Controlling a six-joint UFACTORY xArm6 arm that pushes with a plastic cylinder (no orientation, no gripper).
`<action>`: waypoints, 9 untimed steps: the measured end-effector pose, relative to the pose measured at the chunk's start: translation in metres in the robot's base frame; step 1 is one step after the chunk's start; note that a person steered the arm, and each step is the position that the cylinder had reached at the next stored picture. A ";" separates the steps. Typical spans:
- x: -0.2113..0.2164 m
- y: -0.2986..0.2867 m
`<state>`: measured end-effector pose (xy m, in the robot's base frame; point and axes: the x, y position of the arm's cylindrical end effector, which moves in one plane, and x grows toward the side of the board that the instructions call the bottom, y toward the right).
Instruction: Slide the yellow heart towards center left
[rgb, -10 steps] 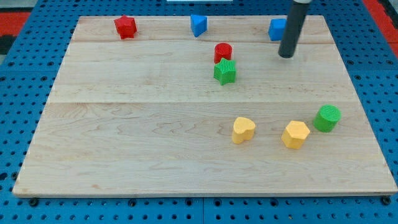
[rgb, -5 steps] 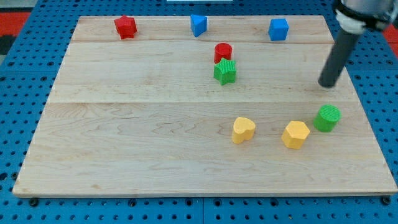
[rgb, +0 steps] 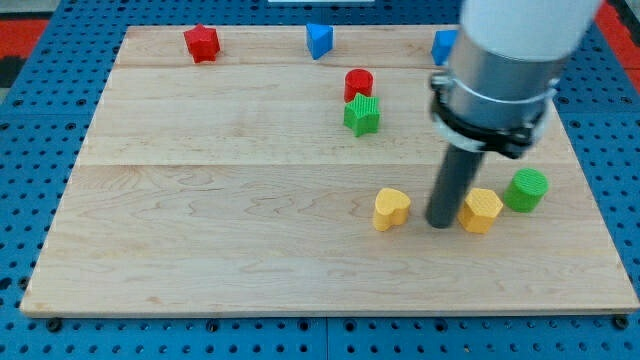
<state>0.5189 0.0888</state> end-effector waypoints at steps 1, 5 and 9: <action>0.000 -0.112; -0.016 -0.129; -0.034 -0.188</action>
<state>0.4853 -0.0990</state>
